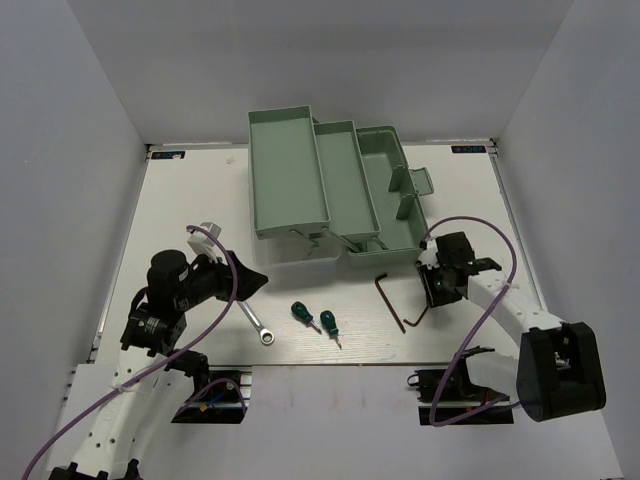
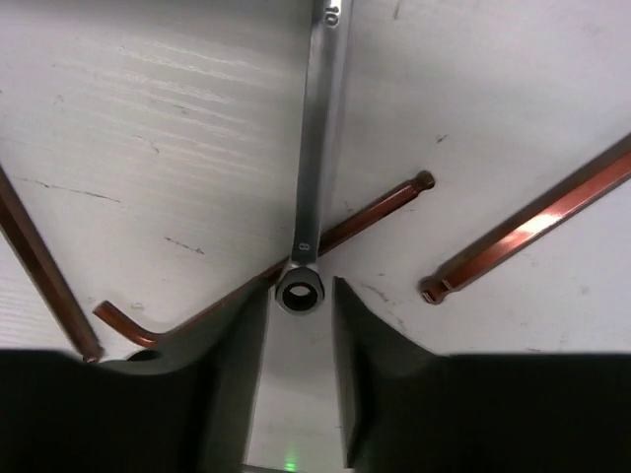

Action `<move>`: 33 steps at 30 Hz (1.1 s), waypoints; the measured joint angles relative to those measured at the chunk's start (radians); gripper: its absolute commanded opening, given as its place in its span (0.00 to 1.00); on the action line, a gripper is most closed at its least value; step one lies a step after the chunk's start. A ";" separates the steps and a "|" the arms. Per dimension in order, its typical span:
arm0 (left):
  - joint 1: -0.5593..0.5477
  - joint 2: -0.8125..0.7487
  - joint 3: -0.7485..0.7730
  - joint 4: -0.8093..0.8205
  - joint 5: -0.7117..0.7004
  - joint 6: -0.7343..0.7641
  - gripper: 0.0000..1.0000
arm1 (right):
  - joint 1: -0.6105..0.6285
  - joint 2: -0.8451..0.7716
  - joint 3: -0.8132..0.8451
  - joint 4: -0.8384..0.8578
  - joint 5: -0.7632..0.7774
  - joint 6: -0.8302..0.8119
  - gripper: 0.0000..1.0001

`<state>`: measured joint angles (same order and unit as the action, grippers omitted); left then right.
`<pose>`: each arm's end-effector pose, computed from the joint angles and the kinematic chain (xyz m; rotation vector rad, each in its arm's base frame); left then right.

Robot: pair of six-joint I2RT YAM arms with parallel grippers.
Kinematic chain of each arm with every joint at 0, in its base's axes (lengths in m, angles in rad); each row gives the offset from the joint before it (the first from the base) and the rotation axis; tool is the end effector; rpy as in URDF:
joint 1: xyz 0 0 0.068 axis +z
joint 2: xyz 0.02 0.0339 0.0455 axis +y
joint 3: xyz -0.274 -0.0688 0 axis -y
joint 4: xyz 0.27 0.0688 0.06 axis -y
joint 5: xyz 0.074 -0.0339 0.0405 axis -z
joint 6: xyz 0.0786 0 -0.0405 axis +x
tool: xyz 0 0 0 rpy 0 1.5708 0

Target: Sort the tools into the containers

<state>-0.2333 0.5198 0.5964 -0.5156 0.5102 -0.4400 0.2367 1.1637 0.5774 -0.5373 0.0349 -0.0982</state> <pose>0.1622 -0.0780 0.2695 0.1261 2.0720 -0.9338 0.2297 0.0526 0.1281 -0.4383 2.6572 -0.0045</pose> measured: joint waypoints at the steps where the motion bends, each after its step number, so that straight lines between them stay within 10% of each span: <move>1: 0.000 0.000 -0.001 0.000 0.000 -0.002 0.72 | 0.000 0.013 0.001 -0.003 -0.006 0.000 0.51; 21: 0.000 -0.008 -0.001 -0.010 0.000 -0.002 0.72 | 0.000 0.142 0.027 0.182 -0.003 0.027 0.49; 28: 0.000 -0.008 -0.001 -0.010 -0.001 0.002 0.72 | -0.001 0.215 0.080 0.204 -0.010 0.026 0.03; 33: 0.000 -0.008 -0.001 -0.011 0.000 0.004 0.72 | -0.008 0.208 0.081 0.194 -0.021 0.012 0.00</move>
<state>-0.2333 0.5121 0.5953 -0.5262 0.5098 -0.4362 0.2283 1.3720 0.6586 -0.3431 0.0135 -0.0864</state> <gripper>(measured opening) 0.718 0.055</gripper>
